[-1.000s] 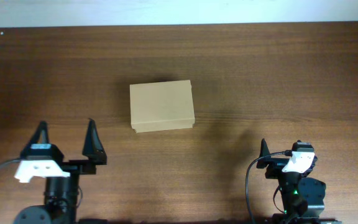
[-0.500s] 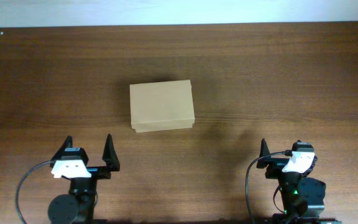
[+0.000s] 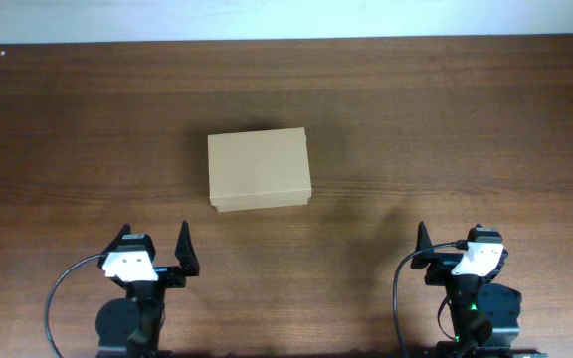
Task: Pack container
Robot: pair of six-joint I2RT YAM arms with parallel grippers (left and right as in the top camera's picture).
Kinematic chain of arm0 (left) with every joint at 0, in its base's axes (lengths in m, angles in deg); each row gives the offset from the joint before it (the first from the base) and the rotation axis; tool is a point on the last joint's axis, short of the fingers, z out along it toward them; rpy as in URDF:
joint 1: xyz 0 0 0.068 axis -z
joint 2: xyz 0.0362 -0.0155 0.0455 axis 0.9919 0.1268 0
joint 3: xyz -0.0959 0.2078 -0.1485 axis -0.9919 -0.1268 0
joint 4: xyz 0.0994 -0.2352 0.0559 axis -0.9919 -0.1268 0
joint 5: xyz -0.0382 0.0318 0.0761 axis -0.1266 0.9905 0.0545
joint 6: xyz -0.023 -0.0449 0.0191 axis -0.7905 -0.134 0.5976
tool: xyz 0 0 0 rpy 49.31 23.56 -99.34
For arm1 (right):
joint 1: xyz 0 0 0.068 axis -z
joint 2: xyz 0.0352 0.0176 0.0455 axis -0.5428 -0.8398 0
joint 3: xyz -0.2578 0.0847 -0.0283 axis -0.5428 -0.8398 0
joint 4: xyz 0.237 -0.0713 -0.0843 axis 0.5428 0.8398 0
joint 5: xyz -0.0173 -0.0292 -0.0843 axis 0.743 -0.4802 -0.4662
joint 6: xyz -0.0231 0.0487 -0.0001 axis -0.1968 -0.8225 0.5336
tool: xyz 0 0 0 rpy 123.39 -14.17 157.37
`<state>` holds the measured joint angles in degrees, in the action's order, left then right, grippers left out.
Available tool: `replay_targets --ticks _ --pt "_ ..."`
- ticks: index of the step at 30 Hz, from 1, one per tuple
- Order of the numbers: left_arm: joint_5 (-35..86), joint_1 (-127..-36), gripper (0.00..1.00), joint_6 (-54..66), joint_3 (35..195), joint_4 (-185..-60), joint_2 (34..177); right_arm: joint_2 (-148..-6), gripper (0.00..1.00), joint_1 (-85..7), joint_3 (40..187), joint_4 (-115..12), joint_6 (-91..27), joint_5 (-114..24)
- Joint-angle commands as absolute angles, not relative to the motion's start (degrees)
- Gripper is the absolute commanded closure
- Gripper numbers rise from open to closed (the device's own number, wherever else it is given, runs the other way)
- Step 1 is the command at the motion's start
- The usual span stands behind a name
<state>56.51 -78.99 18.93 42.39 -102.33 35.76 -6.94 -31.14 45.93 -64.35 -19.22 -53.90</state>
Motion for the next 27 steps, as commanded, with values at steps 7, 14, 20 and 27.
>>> replay_targets --ticks 7,14,20,27 --pt "56.55 -79.12 0.0 19.26 39.7 -102.33 35.08 -6.29 0.01 -30.75 45.44 -64.43 -19.22 -53.59" --pt "56.51 -79.12 0.0 19.26 39.7 -102.33 35.08 -6.29 0.01 -30.77 45.44 -64.43 -19.22 -53.59" --pt "56.51 -79.12 0.0 19.26 39.7 -102.33 35.1 -6.29 0.01 -30.75 45.44 -64.43 -19.22 -53.57" --pt "56.51 -79.12 0.0 19.26 39.7 -102.35 35.1 -6.29 0.01 -30.75 45.44 -64.41 -19.24 -53.59"
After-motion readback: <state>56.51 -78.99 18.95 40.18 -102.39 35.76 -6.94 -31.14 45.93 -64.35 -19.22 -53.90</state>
